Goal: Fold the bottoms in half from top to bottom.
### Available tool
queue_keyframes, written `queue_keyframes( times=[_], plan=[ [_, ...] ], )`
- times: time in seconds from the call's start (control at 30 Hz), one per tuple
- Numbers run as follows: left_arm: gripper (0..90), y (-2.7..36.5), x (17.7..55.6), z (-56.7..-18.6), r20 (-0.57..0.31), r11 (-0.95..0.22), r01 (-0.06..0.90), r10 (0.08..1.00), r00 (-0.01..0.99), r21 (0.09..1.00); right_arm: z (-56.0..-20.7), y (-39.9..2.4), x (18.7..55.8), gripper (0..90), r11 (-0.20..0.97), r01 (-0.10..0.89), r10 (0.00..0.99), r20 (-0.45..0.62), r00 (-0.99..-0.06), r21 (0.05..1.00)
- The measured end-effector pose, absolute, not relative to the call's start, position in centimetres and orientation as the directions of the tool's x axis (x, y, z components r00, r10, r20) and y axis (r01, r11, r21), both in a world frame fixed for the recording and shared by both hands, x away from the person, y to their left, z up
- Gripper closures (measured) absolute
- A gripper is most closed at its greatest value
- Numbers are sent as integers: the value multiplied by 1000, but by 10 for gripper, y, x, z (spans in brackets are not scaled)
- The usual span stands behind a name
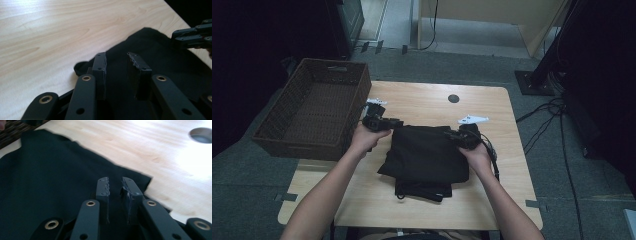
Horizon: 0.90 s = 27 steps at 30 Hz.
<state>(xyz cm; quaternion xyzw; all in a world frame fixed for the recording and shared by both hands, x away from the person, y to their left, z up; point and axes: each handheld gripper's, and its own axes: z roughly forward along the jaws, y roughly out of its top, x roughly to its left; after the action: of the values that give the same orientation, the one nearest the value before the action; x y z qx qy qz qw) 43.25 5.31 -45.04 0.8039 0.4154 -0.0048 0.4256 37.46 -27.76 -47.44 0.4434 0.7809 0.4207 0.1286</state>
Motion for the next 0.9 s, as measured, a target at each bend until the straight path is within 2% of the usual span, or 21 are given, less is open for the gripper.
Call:
queue_keyframes(
  times=[0.17, 0.3, 0.4, 0.5, 0.67, 0.77, 0.9],
  plan=[
    [689, 45, 410, -444, -312, -318, 623, 652, 691, 715, -477, -276, 362, 738, 256, 586, 799, 174, -576, 769],
    [694, 39, 394, -444, -318, -318, 602, 622, 715, 732, -477, -272, 350, 739, 247, 585, 784, 195, -589, 773],
    [700, 36, 386, -456, -323, -341, 612, 615, 719, 713, -478, -264, 338, 734, 259, 572, 766, 195, -613, 778],
    [684, 35, 381, -470, -306, -380, 627, 630, 714, 680, -484, -256, 330, 682, 287, 569, 748, 190, -636, 771],
    [510, 36, 368, -488, -268, -444, 641, 649, 712, 626, -497, -254, 318, 586, 347, 563, 744, 145, -652, 750],
    [426, 38, 363, -495, -292, -442, 649, 637, 713, 619, -505, -255, 314, 493, 360, 567, 742, 141, -656, 741],
    [337, 38, 359, -498, -320, -426, 653, 624, 713, 626, -510, -257, 307, 431, 352, 561, 732, 153, -664, 749]
  ],
)
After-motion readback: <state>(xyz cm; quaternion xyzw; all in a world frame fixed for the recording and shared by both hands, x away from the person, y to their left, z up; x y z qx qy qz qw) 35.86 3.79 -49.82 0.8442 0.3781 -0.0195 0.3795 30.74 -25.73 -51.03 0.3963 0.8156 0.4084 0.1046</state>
